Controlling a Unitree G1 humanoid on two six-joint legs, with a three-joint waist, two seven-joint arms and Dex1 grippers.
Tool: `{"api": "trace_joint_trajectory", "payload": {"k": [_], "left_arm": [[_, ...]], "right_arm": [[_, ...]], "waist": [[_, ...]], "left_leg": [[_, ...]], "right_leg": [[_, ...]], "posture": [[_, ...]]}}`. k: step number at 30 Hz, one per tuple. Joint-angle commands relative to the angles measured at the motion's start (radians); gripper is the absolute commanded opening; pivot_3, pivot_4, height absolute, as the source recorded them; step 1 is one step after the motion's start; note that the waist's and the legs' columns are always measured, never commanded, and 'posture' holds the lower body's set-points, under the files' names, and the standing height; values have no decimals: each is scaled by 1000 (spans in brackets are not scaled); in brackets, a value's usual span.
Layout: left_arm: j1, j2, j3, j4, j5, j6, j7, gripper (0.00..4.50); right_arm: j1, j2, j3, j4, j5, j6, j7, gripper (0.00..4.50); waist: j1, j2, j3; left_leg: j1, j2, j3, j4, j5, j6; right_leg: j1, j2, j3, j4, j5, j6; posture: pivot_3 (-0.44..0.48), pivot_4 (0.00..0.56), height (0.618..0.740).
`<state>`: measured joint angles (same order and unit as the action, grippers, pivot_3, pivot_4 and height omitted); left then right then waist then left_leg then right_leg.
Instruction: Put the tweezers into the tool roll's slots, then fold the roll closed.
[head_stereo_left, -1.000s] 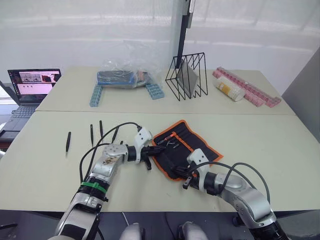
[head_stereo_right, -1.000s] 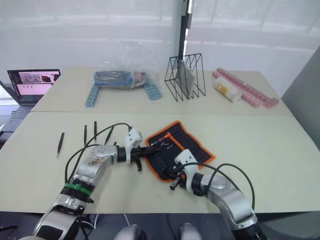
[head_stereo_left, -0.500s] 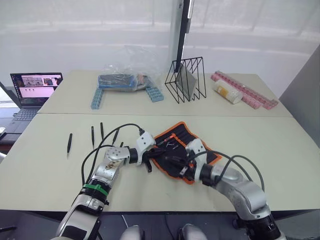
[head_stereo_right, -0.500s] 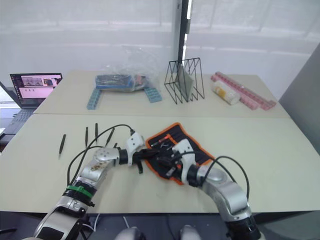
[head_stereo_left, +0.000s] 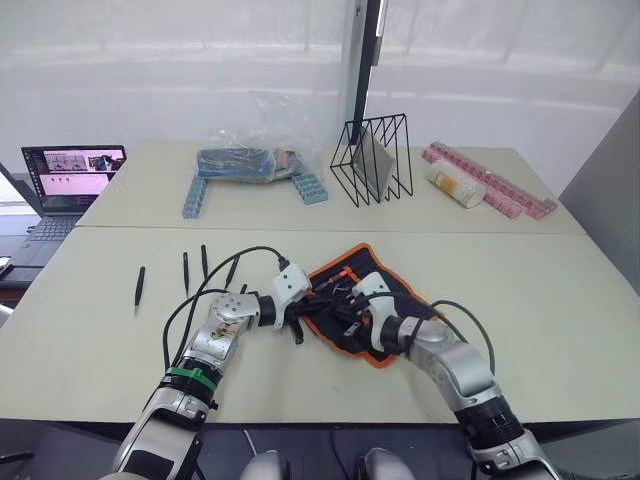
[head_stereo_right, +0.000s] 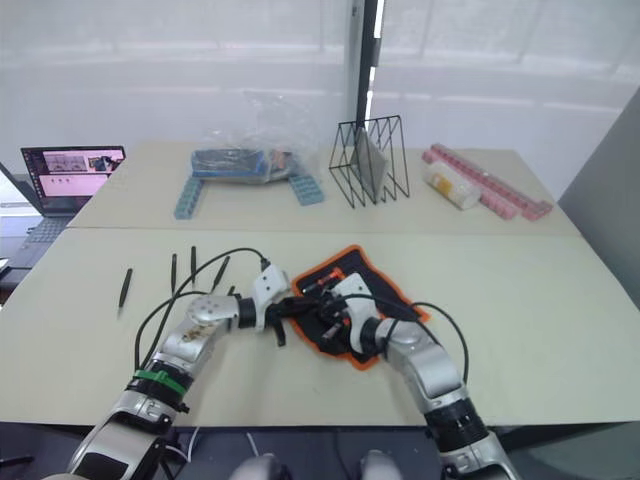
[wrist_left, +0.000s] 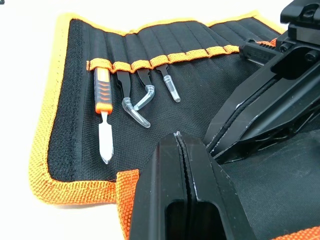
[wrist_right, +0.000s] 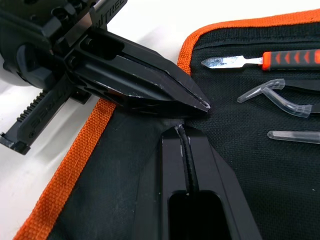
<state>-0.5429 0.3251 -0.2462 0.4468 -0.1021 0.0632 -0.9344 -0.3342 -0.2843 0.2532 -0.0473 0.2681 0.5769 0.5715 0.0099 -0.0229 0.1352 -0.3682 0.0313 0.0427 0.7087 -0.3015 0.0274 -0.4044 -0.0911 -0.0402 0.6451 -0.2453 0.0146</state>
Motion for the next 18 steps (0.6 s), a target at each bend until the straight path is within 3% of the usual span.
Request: {"api": "trace_joint_trajectory", "payload": {"k": [1, 18], "left_arm": [[30, 16, -26, 50, 50, 19, 4, 26], [40, 27, -33, 32, 51, 17, -1, 26]], "right_arm": [[55, -28, 15, 8, -19, 5, 27, 0], [232, -128, 2, -186, 14, 133, 44, 0]], "waist": [[0, 0, 0], [2, 1, -6]], "left_leg": [[0, 0, 0, 0, 0, 0], [1, 0, 0, -6, 0, 0]], "right_leg": [[0, 0, 0, 0, 0, 0], [1, 0, 0, -5, 0, 0]], "posture": [[0, 150, 725], [0, 150, 725]]}}
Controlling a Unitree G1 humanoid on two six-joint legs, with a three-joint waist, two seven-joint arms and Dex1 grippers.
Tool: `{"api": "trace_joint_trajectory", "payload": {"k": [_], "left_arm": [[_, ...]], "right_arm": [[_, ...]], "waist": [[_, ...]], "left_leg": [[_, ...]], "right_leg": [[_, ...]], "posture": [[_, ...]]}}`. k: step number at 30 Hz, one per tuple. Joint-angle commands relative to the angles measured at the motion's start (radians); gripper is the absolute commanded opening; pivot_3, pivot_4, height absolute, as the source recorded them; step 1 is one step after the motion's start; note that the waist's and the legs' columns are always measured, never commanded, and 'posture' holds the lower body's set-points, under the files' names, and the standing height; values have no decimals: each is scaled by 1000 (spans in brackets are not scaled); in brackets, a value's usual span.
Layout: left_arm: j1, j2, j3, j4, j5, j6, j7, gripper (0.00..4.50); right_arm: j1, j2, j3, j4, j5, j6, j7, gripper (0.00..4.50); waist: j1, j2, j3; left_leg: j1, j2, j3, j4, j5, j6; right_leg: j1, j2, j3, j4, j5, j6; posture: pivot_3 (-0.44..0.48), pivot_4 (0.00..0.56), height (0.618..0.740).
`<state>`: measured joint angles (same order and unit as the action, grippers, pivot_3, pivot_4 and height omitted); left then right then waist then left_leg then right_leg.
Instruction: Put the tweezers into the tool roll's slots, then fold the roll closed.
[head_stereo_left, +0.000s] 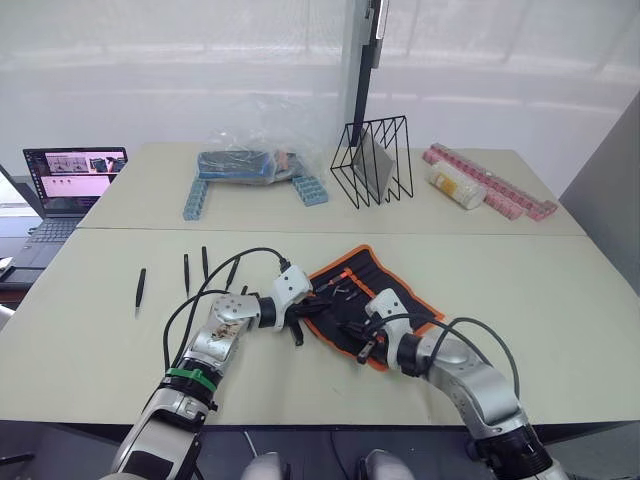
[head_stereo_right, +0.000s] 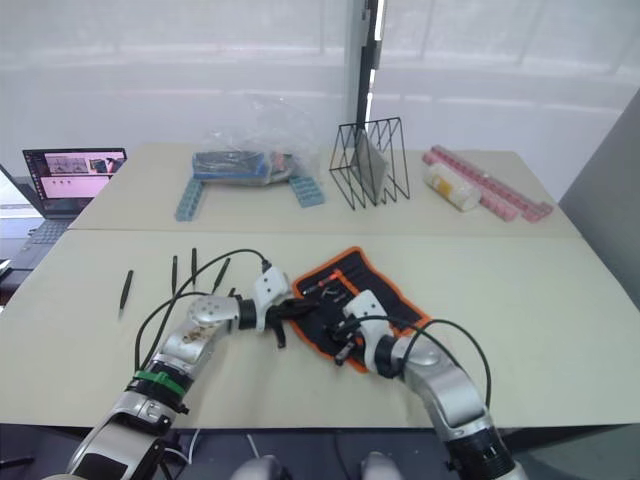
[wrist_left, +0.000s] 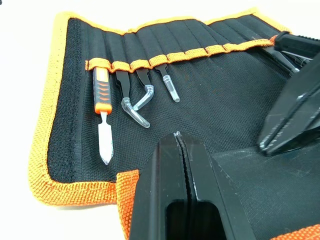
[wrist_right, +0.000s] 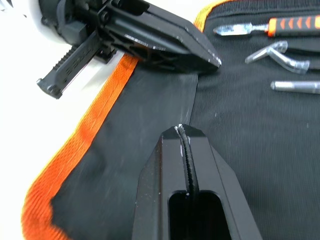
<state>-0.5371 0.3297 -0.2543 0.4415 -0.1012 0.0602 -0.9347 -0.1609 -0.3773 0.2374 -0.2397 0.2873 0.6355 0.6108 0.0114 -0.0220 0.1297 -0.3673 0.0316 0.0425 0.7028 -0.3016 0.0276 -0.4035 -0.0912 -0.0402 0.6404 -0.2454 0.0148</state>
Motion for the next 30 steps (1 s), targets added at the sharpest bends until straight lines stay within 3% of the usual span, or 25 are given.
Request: {"api": "trace_joint_trajectory", "payload": {"k": [1, 16, 24, 30], "left_arm": [[35, 23, -25, 36, 50, 20, -1, 26], [25, 19, -29, 51, 51, 11, 1, 26], [12, 13, -20, 66, 47, -12, 12, 26], [-7, 26, 46, -53, -29, -2, -10, 26]], "right_arm": [[67, -43, 16, -6, -5, 81, 3, 0], [212, -143, -52, -196, 67, 178, -20, 0], [181, -113, -69, -209, 68, 104, -31, 0], [104, -52, -171, -233, 138, 19, -18, 0]], "waist": [[0, 0, 0], [2, -2, -3], [2, -3, -4], [0, -2, 1]], "left_leg": [[0, 0, 0, 0, 0, 0], [0, 0, 0, -7, 0, 0], [0, 0, -1, -7, 0, 0], [-2, 0, 0, -7, 0, 0]], "right_leg": [[0, 0, 0, 0, 0, 0], [2, 0, -1, -8, 0, 0], [1, 0, -1, -9, 0, 0], [-1, 0, 0, -8, 0, 1]], "posture": [[0, 150, 725], [0, 150, 725], [0, 150, 725], [0, 150, 725]]}}
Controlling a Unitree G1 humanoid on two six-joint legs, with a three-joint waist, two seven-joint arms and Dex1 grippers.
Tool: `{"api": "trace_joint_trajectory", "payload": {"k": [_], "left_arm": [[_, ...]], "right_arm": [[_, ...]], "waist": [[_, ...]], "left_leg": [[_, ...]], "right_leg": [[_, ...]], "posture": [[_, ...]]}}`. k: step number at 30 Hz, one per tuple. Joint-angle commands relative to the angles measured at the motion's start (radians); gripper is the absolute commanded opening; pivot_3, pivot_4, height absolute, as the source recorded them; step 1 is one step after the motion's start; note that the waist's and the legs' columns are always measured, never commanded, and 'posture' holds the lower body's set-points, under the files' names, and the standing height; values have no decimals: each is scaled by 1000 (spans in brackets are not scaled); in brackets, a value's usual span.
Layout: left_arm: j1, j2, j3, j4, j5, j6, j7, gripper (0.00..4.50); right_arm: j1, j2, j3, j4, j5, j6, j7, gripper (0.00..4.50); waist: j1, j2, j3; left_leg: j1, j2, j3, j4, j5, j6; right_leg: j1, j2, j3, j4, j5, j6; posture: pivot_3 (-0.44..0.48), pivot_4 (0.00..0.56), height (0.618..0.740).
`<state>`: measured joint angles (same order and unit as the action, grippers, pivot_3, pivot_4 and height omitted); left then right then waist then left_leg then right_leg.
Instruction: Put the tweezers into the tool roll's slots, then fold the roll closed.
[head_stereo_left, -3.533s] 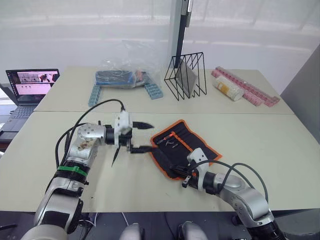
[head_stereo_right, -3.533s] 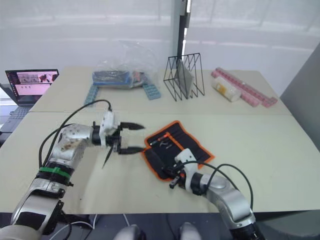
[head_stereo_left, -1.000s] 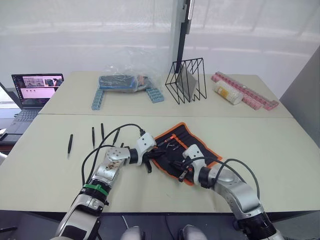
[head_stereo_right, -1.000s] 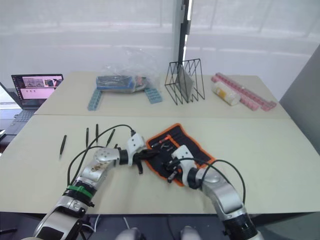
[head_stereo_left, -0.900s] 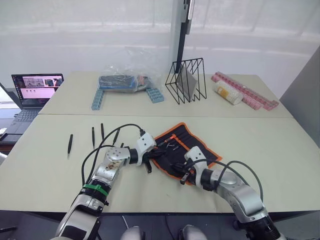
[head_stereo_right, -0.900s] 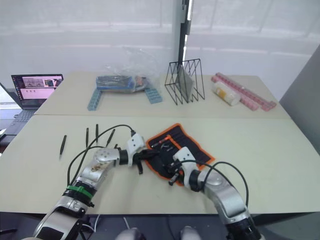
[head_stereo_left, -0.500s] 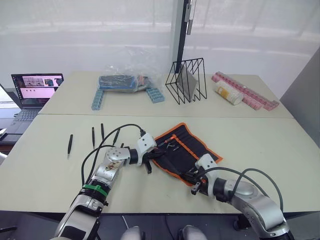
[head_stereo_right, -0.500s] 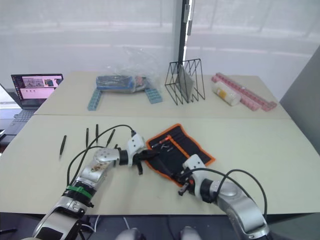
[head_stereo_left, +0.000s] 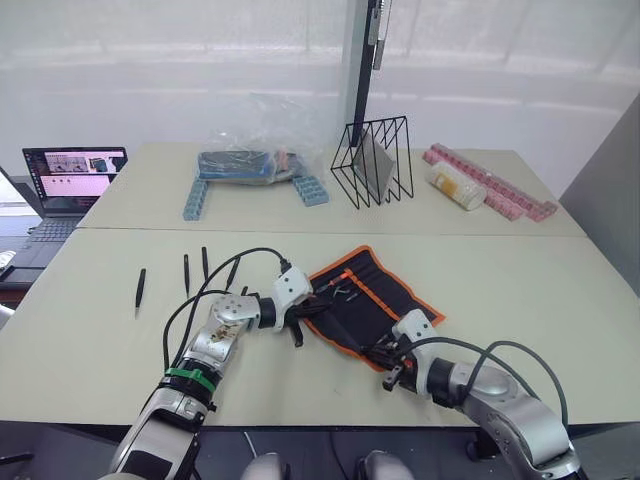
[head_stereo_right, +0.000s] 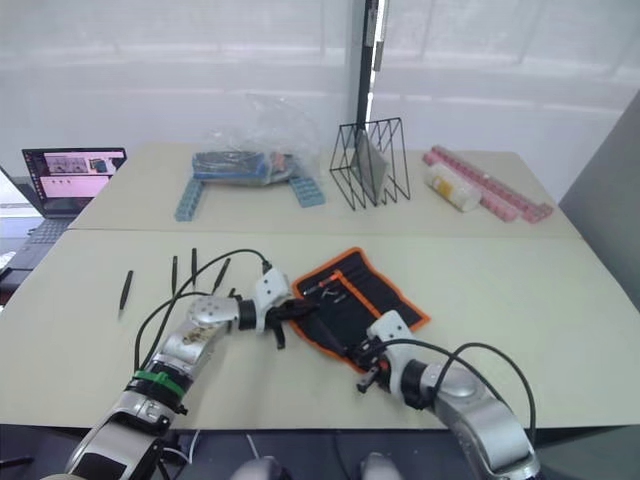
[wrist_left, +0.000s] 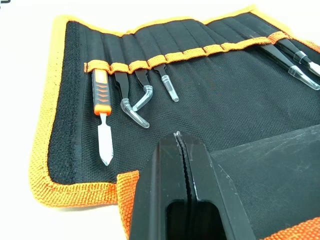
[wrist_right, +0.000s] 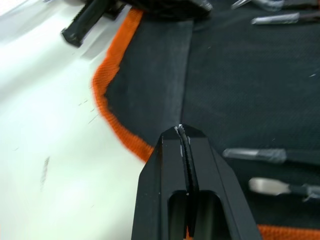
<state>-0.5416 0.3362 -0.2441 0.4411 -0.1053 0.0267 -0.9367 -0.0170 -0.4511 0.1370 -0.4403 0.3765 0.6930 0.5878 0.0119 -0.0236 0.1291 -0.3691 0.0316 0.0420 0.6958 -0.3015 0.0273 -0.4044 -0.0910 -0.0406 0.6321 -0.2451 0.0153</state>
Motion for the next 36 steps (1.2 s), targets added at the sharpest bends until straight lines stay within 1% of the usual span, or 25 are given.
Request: {"api": "trace_joint_trajectory", "payload": {"k": [1, 4, 6, 8, 10, 11, 12, 15, 19, 21, 23, 25, 26, 30, 33, 36], "left_arm": [[-4, 22, 52, -84, -42, 43, -8, 26], [-8, 37, 77, -141, -57, 63, -6, 26], [-4, 45, 103, -193, -90, 91, -14, 26], [11, 67, 144, -267, -137, 135, -19, 26], [43, 96, 203, -339, -193, 180, -20, 26], [62, 112, 231, -368, -211, 191, -14, 26], [83, 129, 260, -396, -227, 203, -6, 274], [152, 181, 343, -470, -278, 251, 16, 1178], [370, 303, 585, -536, -329, 283, 47, 2506], [465, 346, 661, -539, -320, 264, 50, 3185], [570, 369, 753, -539, -323, 250, 59, 3818], [659, 365, 838, -544, -335, 245, 79, 4466], [695, 357, 873, -547, -341, 242, 89, 4500], [822, 318, 961, -542, -333, 198, 122, 4500], [870, 278, 993, -558, -346, 187, 161, 4500], [913, 241, 1005, -567, -340, 168, 188, 4500]], "right_arm": [[-61, 30, -88, -32, 59, -46, 1, 0], [-117, 37, -113, -14, 75, -47, 2, 0], [-165, 43, -129, 12, 90, -42, 7, 0], [-204, 36, -142, 35, 107, -43, 28, 0], [-225, 16, -147, 68, 103, -59, 55, 0], [-231, 7, -150, 87, 98, -70, 67, 0], [-235, -2, -155, 105, 95, -80, 80, 0], [-240, -23, -173, 146, 99, -110, 115, 859], [-244, -83, -250, 253, 111, -192, 210, 2225], [-235, -117, -284, 298, 116, -227, 252, 2913], [-222, -149, -320, 351, 122, -253, 286, 3580], [-210, -170, -355, 416, 111, -300, 309, 4247], [-205, -177, -371, 447, 105, -322, 316, 4451], [-180, -191, -429, 540, 81, -410, 306, 4451], [-124, -199, -466, 547, 71, -439, 290, 4451], [-58, -201, -505, 519, 77, -439, 267, 4451]], "waist": [[0, 0, 4], [-2, 0, 6], [-1, 0, 6], [-1, 0, 6], [-1, 1, 6], [-1, 1, 6], [-2, 1, 6], [-3, 1, 7], [-14, 2, 7], [-15, 2, 8], [-13, 3, 8], [-6, 2, 8], [-2, 2, 8], [2, 2, 8], [3, 2, 8], [2, 2, 8]], "left_leg": [[0, 0, 0, 0, 0, 0], [-4, 0, 0, 0, 0, 0], [-4, 0, 0, 0, 0, 0], [-7, 0, 0, 0, 0, 0], [-16, 0, 0, 1, 0, -1], [-17, -1, 1, 1, 1, -1], [-17, -1, 1, 1, 1, -1], [-18, 0, 1, 0, 1, -1], [-16, 1, 1, -1, 0, -1], [-16, 2, 1, -1, 0, -1], [-16, 2, 2, -1, 0, -1], [-16, 2, 2, -1, 0, -1], [-15, 2, 2, -1, 0, -1], [-15, 1, 3, -1, 0, -1], [-15, 1, 3, -1, 0, -1], [-14, 1, 3, -1, 0, -1]], "right_leg": [[0, 0, 0, 0, 0, 0], [-4, 0, 0, 0, 0, 0], [-5, 1, 0, 0, 0, 0], [-8, 1, 0, -1, 0, 0], [-17, 0, 0, 0, 1, 1], [-18, 0, 0, 0, 1, 1], [-18, 0, 0, 1, 1, 1], [-18, 0, 0, 0, 1, 1], [-18, 0, 1, -1, 1, 1], [-18, 0, 1, -1, 1, 1], [-18, -1, 1, -1, 1, 1], [-17, -2, 1, -1, 1, 1], [-17, -3, 1, -1, 1, 1], [-16, -5, 1, -1, 2, 2], [-16, -5, 1, 0, 2, 2], [-16, -5, 2, 0, 2, 1]], "posture": [[0, 150, 725], [0, 150, 725], [0, 150, 725], [0, 150, 725], [0, 150, 725], [0, 150, 725], [0, 150, 725], [0, 150, 725], [0, 150, 725], [0, 150, 725], [0, 150, 725], [0, 150, 725], [0, 150, 725], [0, 150, 725], [0, 150, 725], [0, 150, 725]]}}
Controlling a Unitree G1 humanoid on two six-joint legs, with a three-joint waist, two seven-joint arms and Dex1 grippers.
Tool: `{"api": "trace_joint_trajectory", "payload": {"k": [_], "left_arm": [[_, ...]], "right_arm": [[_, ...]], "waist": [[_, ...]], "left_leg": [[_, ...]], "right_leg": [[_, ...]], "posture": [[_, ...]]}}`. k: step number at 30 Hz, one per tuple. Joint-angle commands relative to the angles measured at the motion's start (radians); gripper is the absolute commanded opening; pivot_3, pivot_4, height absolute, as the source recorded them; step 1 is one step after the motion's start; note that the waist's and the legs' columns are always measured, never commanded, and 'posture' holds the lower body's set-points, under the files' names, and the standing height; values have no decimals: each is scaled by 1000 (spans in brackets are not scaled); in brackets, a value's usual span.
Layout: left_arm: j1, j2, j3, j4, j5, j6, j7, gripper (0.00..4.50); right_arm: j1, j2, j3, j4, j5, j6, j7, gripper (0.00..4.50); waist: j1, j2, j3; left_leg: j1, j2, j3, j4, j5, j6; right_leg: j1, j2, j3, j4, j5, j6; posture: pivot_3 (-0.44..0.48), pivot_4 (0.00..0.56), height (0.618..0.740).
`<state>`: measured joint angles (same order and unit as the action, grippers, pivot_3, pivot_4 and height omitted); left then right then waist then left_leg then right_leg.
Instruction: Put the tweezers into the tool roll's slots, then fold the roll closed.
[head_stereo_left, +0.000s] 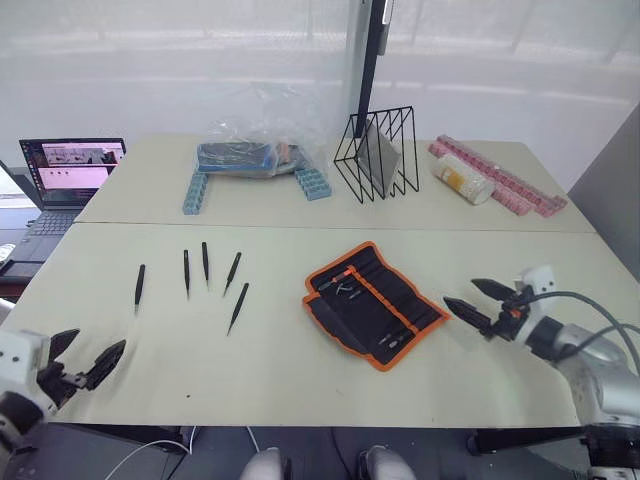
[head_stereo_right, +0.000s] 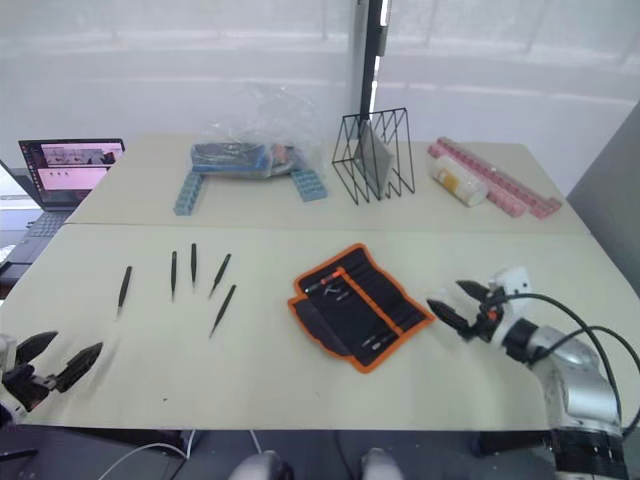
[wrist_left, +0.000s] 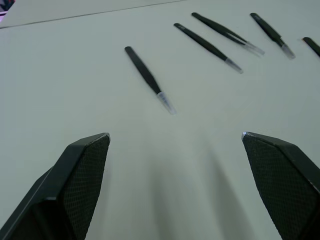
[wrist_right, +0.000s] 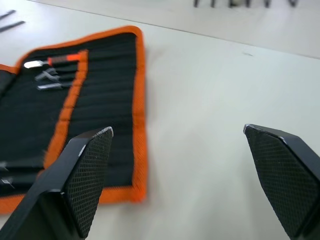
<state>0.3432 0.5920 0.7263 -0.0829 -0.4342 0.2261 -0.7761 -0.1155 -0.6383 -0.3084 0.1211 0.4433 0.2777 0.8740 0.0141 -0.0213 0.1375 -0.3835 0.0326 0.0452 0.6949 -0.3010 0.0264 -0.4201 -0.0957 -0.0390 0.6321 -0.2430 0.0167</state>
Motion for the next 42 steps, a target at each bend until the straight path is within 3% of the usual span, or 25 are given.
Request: {"api": "trace_joint_trajectory", "payload": {"k": [1, 11, 21, 25, 36, 42], "left_arm": [[41, -26, 34, -44, -9, -41, 33, 4500], [73, -58, 40, 34, -21, -97, 40, 4500], [15, -28, 15, 162, -27, -134, 26, 4500], [-27, -59, 3, 147, -33, -114, 94, 4500], [-245, -117, -125, 6, 26, 121, 458, 4500], [-376, -86, -215, 79, 95, 180, 514, 4500]], "right_arm": [[70, -11, -71, -64, 15, -20, -25, 4451], [201, 32, -100, -195, 3, -59, -107, 4451], [139, 9, -17, -278, 10, -31, -82, 4451], [47, -46, 60, -289, 48, 36, 22, 4451], [-176, -112, 220, -180, 49, 84, 255, 4451], [-227, -106, 259, -152, 31, 75, 300, 4451]], "waist": [[-1, 0, 0], [-5, 0, 0], [-4, 0, 0], [-5, 0, 0], [2, -1, -1], [-3, -2, -1]], "left_leg": [[0, 0, 0, 0, 0, 0], [3, 1, 2, 0, 0, 0], [3, 1, 3, 0, 0, 0], [4, 1, 3, 0, 0, 0], [2, 0, 2, 2, 0, -1], [2, 0, 3, 2, 0, -1]], "right_leg": [[0, 0, 0, 0, 0, 0], [1, 2, 2, 0, 1, -1], [1, 2, 2, 1, 1, -1], [1, 2, 2, 2, 1, -1], [1, 1, 2, 2, 3, 0], [0, 2, 2, 1, 3, 1]], "posture": [[0, 150, 725], [0, 150, 725], [0, 150, 725], [0, 150, 725], [0, 150, 725], [0, 150, 725]]}}
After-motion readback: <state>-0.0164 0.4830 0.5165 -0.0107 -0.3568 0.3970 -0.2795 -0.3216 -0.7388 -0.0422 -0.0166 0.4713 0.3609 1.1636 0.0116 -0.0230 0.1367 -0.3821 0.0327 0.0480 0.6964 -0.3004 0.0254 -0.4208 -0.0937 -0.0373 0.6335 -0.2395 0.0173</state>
